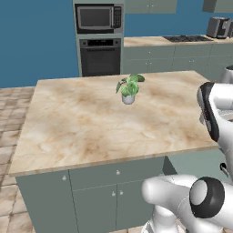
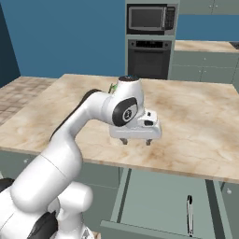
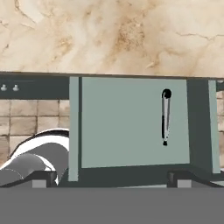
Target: Take the tongs from the drawer on the right and place them on the dining counter next to the tray containing the kebab skewer.
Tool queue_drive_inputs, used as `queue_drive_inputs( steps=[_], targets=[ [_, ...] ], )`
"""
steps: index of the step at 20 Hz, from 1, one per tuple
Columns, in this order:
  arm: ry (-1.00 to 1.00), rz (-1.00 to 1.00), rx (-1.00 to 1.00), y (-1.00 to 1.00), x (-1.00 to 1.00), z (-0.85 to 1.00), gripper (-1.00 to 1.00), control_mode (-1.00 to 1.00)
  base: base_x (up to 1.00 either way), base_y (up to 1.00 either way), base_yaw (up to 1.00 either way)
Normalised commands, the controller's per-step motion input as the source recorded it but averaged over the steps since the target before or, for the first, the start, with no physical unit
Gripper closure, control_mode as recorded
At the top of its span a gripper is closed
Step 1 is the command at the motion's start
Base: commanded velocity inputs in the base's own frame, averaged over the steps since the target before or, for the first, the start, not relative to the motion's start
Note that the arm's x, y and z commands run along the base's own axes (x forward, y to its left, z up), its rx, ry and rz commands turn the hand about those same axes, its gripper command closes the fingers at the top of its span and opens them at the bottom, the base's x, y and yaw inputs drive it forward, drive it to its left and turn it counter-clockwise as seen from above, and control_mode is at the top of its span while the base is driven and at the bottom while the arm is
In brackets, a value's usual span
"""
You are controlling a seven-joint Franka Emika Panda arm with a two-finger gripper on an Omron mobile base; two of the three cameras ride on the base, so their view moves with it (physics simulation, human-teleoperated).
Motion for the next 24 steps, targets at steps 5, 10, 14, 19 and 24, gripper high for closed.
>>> queue_drive_inputs(
  steps=[5, 10, 14, 19, 24],
  targets=[
    [0.00, -0.32, 0.10, -0.59, 0.00, -0.20, -1.00, -1.00, 0.00, 0.00, 0.00],
    [0.00, -0.17, 0.07, -0.46, 0.00, -0.27, -1.00, -1.00, 0.00, 0.00, 0.00],
    [0.00, -0.07, 0.00, -0.35, 0.00, -0.35, -1.00, -1.00, 0.00, 0.00, 0.00],
    [0.00, -0.06, 0.00, -0.40, 0.00, -0.36, -1.00, -1.00, 0.00, 0.00, 0.00],
    [-0.04, -0.02, 0.00, -0.29, 0.00, -0.47, -1.00, -1.00, 0.00, 0.00, 0.00]
  ],
)
